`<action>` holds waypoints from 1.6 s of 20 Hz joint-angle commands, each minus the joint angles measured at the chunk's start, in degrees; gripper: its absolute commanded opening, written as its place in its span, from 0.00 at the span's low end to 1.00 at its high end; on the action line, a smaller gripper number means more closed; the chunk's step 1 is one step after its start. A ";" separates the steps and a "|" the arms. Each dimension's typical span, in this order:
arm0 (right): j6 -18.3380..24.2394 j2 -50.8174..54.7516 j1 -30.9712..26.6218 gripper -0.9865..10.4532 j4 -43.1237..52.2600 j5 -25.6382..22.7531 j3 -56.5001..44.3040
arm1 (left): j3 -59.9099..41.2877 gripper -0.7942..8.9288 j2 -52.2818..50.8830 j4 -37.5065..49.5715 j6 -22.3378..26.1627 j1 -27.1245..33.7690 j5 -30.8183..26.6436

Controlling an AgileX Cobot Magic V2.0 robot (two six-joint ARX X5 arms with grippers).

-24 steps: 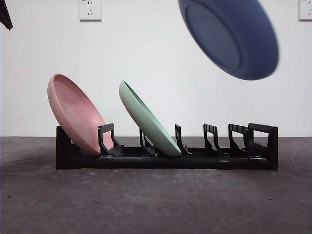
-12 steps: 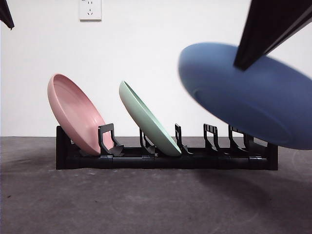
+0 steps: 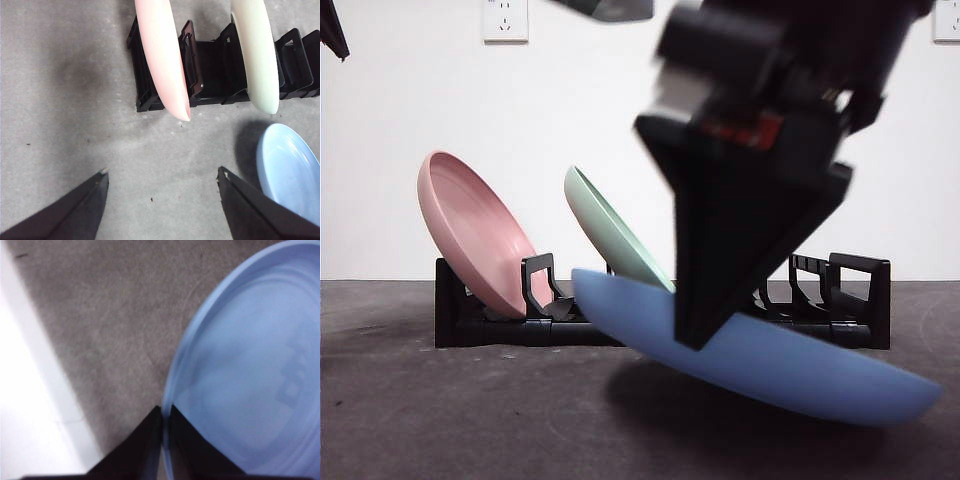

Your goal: Place the plate

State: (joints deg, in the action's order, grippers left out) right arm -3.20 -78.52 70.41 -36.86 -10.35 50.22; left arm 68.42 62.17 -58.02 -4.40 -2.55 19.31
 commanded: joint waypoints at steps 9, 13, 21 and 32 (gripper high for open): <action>9.11 -9.22 1.01 0.10 9.09 -1.75 2.03 | 1.49 0.44 0.11 0.63 2.29 -0.13 0.09; 13.14 -10.23 1.27 0.10 12.63 -1.73 2.03 | 1.49 0.44 0.11 0.66 2.36 -0.13 0.09; 14.58 -10.34 1.62 0.21 12.35 -1.55 2.03 | 1.49 0.44 0.11 0.63 2.47 -0.13 0.09; 10.14 1.05 0.50 0.31 5.77 -1.70 9.27 | 1.49 0.44 0.11 1.09 3.28 -0.17 0.11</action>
State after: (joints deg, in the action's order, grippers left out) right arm 8.47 -77.21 71.05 -31.27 -11.75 58.37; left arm 68.42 62.13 -57.41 -2.11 -2.55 19.31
